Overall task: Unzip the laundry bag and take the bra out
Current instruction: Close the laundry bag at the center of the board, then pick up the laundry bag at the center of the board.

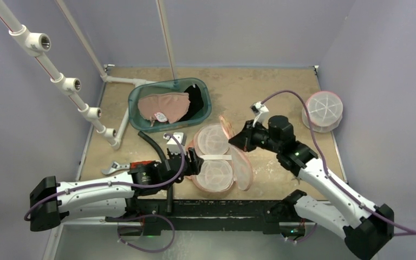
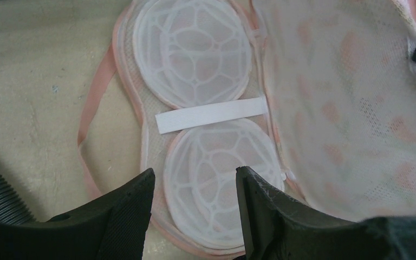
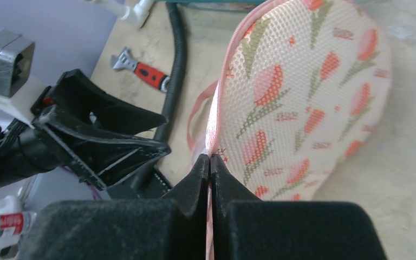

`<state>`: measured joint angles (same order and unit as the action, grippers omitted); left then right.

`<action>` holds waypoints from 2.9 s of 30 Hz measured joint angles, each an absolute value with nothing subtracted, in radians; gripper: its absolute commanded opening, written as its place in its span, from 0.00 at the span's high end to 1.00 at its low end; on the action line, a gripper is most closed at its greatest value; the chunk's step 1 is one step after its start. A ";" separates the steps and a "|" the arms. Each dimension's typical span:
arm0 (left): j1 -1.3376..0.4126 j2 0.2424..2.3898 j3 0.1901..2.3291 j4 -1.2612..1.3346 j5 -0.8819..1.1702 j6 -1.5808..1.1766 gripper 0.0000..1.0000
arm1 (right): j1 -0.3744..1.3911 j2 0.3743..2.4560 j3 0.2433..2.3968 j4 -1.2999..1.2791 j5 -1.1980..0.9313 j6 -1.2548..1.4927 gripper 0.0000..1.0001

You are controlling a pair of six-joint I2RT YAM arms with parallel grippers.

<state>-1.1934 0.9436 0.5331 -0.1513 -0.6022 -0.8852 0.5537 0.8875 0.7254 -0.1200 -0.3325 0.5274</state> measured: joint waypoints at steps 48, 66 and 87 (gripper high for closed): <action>-1.186 1.156 0.377 0.160 -0.564 -0.957 0.47 | 0.640 1.026 0.223 0.423 -0.117 0.828 0.12; -1.164 1.214 0.263 0.247 -0.622 -1.134 0.49 | 0.640 1.338 0.211 0.753 -0.229 0.857 0.49; -1.164 0.830 0.288 -0.141 -0.627 -1.134 0.47 | 0.600 0.838 0.467 0.188 -0.029 0.757 1.00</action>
